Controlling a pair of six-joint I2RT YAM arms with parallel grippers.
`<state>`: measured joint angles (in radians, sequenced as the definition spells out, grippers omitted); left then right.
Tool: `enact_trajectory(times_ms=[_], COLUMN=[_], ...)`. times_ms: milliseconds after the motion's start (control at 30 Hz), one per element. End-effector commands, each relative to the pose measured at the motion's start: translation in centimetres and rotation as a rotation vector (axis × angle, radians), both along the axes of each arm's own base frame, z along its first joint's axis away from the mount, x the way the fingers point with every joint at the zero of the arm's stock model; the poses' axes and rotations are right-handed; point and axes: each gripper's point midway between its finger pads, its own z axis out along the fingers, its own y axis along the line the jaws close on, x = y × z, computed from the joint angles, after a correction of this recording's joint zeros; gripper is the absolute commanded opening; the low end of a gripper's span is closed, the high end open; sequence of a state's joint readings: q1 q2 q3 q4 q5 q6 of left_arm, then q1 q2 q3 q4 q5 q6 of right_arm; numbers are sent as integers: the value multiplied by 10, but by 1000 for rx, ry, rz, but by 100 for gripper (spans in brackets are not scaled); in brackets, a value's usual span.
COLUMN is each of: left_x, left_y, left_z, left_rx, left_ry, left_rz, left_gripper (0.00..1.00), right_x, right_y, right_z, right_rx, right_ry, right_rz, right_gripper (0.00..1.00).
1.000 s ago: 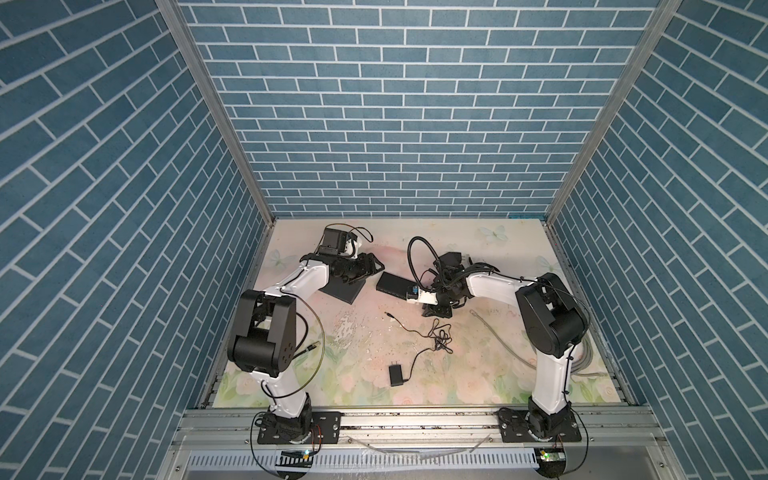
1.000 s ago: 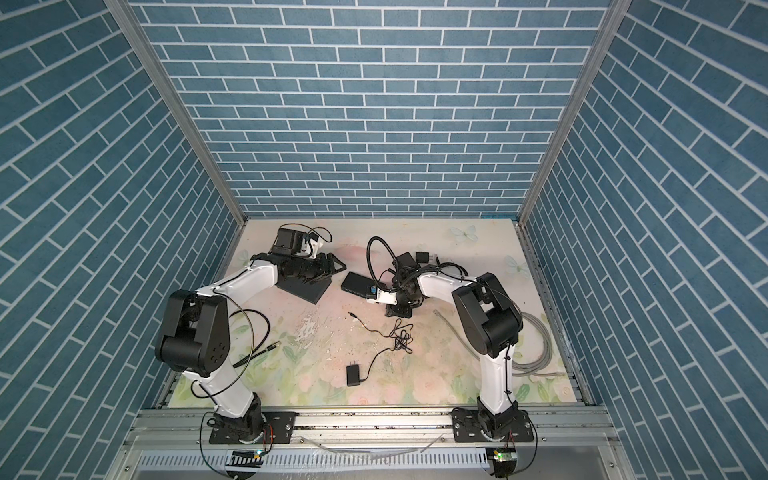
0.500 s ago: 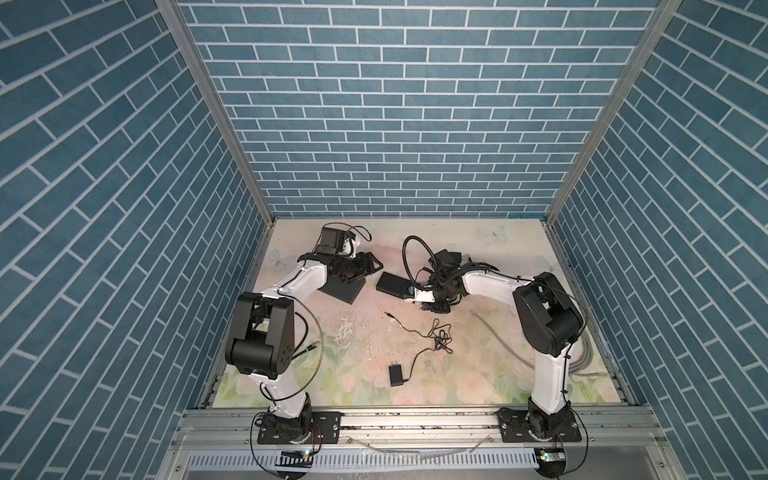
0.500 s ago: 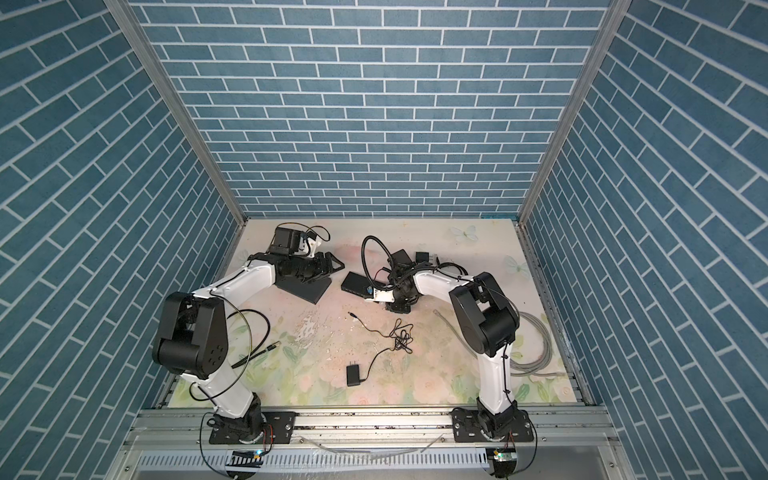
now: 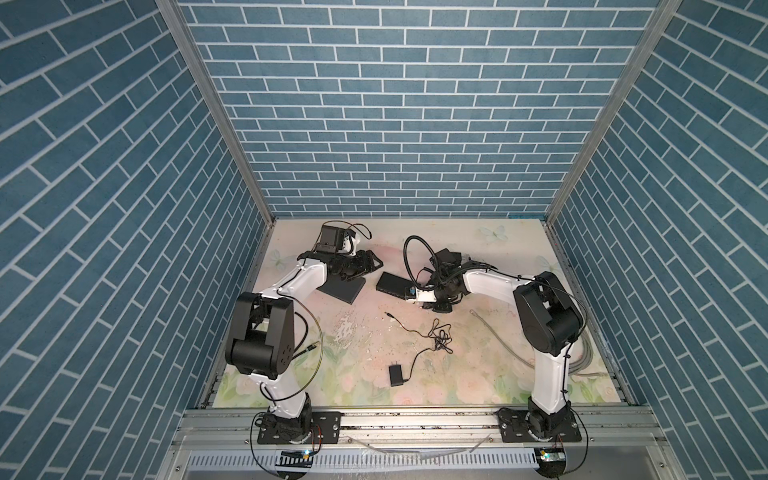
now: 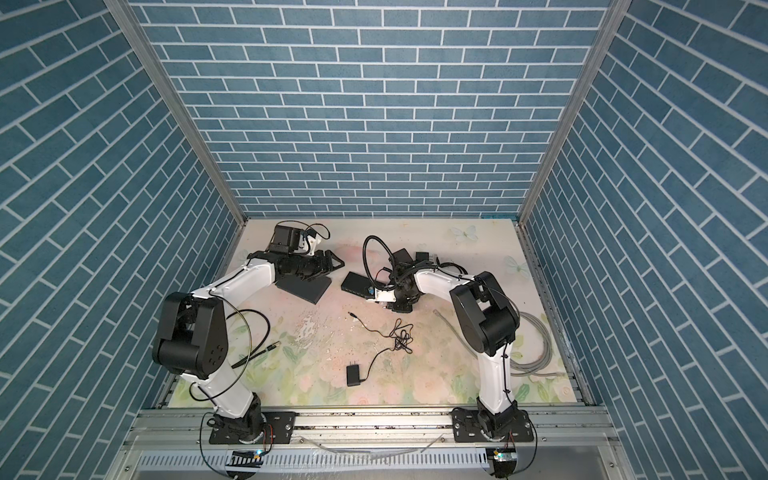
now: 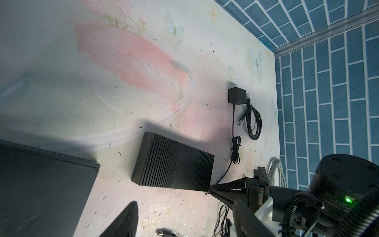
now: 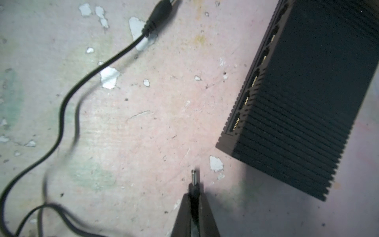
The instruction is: Insert the plug into the switch port
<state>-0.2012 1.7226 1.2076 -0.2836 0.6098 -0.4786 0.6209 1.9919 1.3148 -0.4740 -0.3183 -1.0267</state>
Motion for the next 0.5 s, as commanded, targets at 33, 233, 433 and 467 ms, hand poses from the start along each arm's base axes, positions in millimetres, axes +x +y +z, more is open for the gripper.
enact_trajectory(times_ms=[33,233,433,467], left_x=[0,-17,-33,-35], left_y=[0,-35,-87,-92], left_z=[10,-7,-11,-12], left_rx=[15,-35,-126,-128], left_ry=[-25,14,32,34], left_rz=[-10,-76,-171,-182], left_gripper=[74,74,71,71], right_x=[-13,9,18,19], right_y=[-19,10,23,23], right_z=[-24,25,58,60], right_rx=[-98,151,307,321], right_ry=[63,4,21,23], right_rz=[24,-66,-114,-121], right_gripper=[0,0,0,0])
